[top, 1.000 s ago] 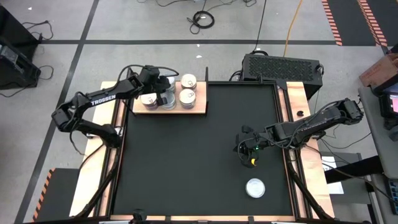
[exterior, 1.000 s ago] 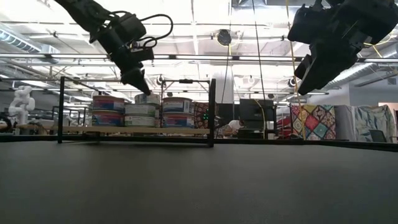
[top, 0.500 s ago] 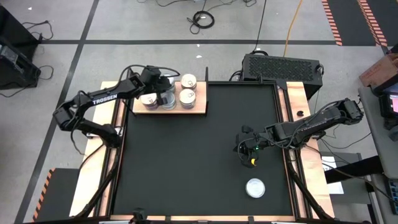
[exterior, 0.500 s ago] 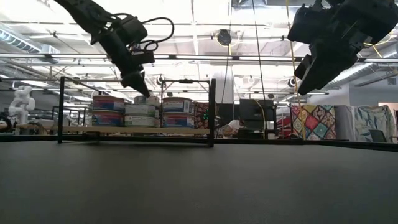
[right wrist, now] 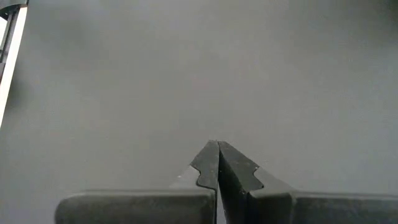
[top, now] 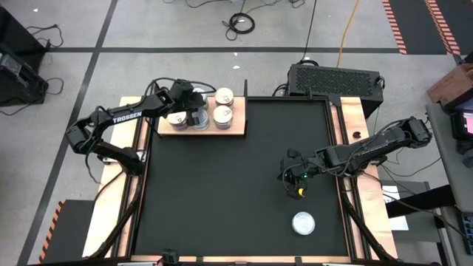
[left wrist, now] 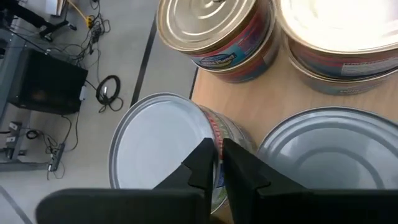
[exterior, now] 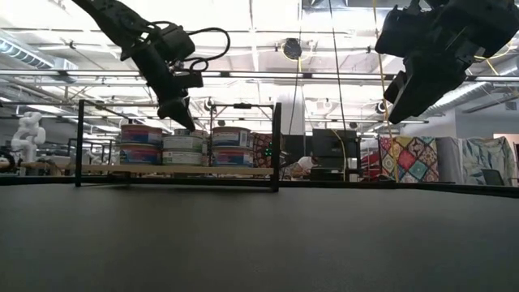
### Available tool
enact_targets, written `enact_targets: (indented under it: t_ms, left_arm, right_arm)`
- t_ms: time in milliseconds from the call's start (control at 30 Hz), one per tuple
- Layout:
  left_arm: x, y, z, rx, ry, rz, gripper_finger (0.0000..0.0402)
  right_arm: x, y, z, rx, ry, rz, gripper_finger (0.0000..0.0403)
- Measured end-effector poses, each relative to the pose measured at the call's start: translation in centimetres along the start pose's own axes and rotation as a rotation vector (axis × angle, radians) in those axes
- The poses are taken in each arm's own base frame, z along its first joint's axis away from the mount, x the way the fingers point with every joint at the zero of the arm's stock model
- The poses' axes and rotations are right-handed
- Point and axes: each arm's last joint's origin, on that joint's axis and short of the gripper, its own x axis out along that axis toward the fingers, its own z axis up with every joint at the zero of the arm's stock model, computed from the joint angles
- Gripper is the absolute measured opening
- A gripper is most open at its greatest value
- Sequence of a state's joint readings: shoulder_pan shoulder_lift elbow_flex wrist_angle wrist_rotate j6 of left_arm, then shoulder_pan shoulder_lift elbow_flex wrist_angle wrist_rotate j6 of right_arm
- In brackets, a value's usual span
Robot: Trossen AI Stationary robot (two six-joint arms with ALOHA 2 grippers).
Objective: Stack canned seafood by type on shelf
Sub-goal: Stack the green tuna can on top of the green tuna on the shelf
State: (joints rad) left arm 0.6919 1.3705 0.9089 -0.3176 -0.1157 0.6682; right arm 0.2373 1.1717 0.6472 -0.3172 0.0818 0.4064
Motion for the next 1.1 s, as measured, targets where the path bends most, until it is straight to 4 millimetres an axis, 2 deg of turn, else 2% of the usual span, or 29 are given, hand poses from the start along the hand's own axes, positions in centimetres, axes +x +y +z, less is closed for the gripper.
enact_targets:
  t_ms: [267, 533, 600, 667, 833, 1100]
  left_arm:
    - [-0.7, -0.7, 1.4, 0.029, -0.018, 0.017, 0.0074]
    - [-4.8, -1.1, 4.5, 0.037, -0.180, 0.069, 0.0085]
    - [-5.5, -1.6, 4.8, 0.005, -0.237, 0.014, 0.0085]
    - [-5.9, -2.2, 5.2, -0.041, -0.319, -0.114, 0.0085]
    - [-6.4, -5.5, 6.2, -0.005, -0.516, -0.451, 0.0083]
    - [-7.3, -12.1, 7.4, 0.123, -0.747, -0.479, 0.0082]
  right_arm:
    - [0.0, 0.0, 0.0, -0.001, 0.000, 0.000, 0.0000]
    - [0.0, 0.1, 0.2, 0.061, -0.018, 0.014, 0.0000]
    - [0.0, 0.2, 0.3, 0.094, -0.023, 0.031, 0.0000]
    - [0.0, 0.4, 0.4, 0.127, -0.016, 0.091, 0.0000]
    - [-0.4, 1.5, 0.3, 0.259, 0.098, 0.285, 0.0000]
    - [-1.1, 5.6, -1.9, 0.480, 0.303, 0.410, 0.0000]
